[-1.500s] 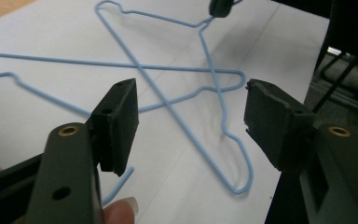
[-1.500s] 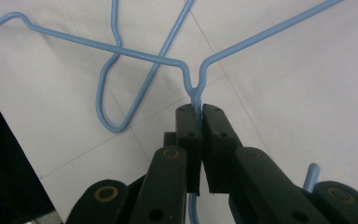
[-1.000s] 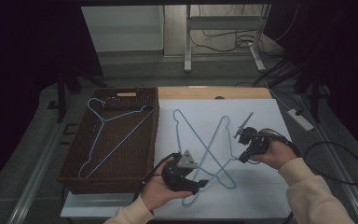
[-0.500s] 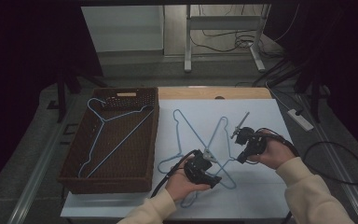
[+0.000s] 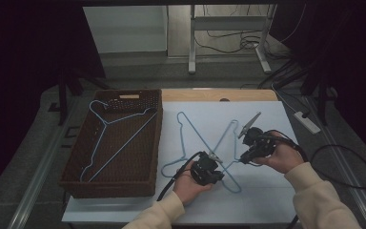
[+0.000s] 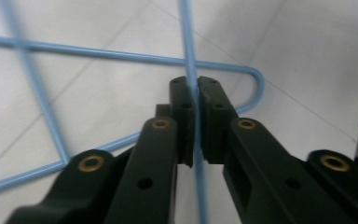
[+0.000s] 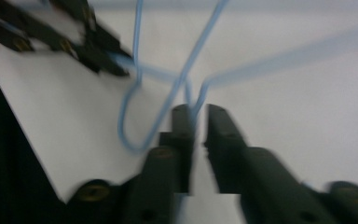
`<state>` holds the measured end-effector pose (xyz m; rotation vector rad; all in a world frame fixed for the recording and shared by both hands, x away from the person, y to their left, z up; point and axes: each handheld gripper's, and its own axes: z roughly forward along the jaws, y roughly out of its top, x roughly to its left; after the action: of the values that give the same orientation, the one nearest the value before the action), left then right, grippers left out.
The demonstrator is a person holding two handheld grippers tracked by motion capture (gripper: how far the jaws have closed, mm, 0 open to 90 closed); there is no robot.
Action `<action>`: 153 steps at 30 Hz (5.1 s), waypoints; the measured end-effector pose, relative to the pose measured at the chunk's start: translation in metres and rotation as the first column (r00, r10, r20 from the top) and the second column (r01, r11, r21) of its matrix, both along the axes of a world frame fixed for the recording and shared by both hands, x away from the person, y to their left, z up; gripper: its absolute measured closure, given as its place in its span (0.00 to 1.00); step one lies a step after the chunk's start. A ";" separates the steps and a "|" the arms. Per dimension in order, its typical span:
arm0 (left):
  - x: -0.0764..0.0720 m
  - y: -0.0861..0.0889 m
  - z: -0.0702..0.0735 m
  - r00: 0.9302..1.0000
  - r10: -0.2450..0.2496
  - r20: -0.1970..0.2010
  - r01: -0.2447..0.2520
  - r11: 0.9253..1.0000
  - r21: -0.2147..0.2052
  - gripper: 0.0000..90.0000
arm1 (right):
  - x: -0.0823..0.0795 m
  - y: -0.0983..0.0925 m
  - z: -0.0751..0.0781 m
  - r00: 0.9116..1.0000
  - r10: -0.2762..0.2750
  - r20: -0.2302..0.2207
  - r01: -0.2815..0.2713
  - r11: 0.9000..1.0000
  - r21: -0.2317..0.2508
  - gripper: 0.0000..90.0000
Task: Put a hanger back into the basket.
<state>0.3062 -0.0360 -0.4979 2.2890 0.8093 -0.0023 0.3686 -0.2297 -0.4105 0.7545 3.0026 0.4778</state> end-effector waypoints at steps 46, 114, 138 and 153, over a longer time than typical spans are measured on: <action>-0.038 0.228 0.140 0.929 0.313 0.195 -0.231 0.906 -0.354 0.97 | -0.032 -0.071 -0.037 0.917 -0.315 0.245 0.099 0.775 0.624 0.40; -0.014 0.327 0.081 0.819 0.524 0.235 -0.511 0.852 -0.118 0.45 | -0.033 -0.056 -0.059 0.931 -0.276 0.241 0.098 0.822 0.561 0.39; -0.071 0.270 0.066 0.900 0.373 0.226 -0.316 0.915 -0.252 0.40 | -0.014 -0.003 -0.069 0.958 -0.182 0.221 0.074 0.903 0.424 0.38; -0.077 0.265 0.063 0.906 0.359 0.225 -0.300 0.918 -0.258 0.40 | -0.014 0.062 -0.077 0.978 -0.097 0.187 0.045 0.964 0.261 0.48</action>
<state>0.2289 0.2287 -0.4347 1.8704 0.9911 0.3512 0.3545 -0.1672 -0.4873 0.7723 2.7496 0.8927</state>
